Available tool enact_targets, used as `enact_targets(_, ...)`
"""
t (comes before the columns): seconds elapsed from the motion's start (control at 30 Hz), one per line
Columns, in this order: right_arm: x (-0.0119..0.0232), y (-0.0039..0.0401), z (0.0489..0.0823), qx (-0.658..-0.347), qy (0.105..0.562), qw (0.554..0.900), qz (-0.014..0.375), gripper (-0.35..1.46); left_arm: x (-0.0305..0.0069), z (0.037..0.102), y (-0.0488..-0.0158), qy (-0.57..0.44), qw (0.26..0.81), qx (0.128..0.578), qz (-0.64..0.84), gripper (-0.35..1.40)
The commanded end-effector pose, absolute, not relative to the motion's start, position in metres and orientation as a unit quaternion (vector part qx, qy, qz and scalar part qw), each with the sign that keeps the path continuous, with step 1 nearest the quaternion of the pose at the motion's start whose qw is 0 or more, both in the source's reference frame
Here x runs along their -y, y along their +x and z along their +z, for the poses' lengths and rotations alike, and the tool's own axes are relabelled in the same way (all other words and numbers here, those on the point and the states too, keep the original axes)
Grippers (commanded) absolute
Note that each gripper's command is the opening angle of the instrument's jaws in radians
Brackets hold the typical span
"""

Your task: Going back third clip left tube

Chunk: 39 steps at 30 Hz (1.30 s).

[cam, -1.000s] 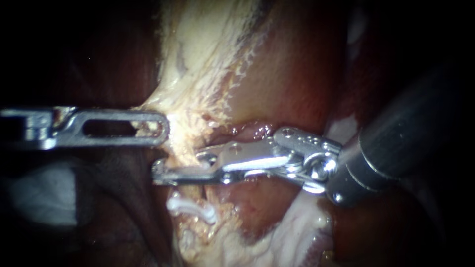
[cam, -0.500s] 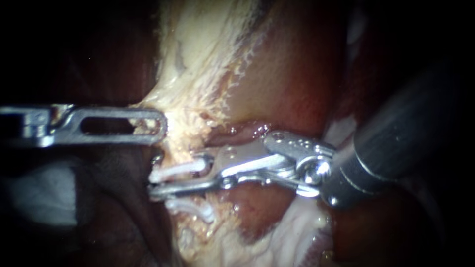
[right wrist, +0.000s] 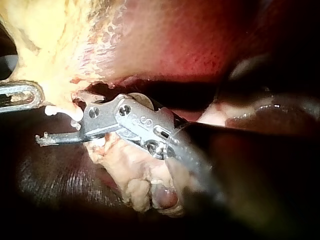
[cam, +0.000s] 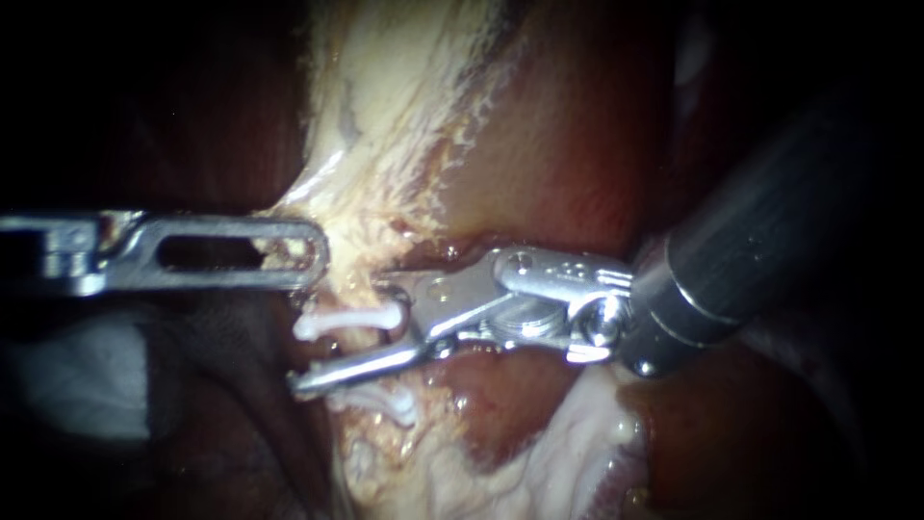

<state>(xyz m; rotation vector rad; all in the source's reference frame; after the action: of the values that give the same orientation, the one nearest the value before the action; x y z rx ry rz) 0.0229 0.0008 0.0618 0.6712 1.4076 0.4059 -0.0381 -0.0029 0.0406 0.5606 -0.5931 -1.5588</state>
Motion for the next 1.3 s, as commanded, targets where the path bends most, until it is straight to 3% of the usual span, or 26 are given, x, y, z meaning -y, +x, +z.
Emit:
enact_targets(0.03, -0.0007, 0.0223, 0.0619, -0.63, 0.3, 0.693, 0.181, 0.6, 0.0029, 0.0406, -0.038, 0.245, 0.638, 0.26, -0.683, -0.35)
enact_targets(0.4, -0.0006, 0.0162, 0.0604, -0.642, 0.29, 0.694, 0.148, 0.6, 0.0027, 0.0406, -0.0376, 0.247, 0.638, 0.259, -0.682, -0.35)
enact_targets(0.97, -0.003, 0.0036, 0.0522, -0.64, 0.248, 0.719, 0.108, 0.6, 0.0024, 0.0411, -0.0373, 0.248, 0.639, 0.26, -0.681, -0.35)
enact_targets(1.3, -0.0034, 0.001, 0.0506, -0.637, 0.241, 0.725, 0.105, 0.59, 0.0025, 0.0428, -0.0377, 0.245, 0.639, 0.261, -0.68, -0.35)
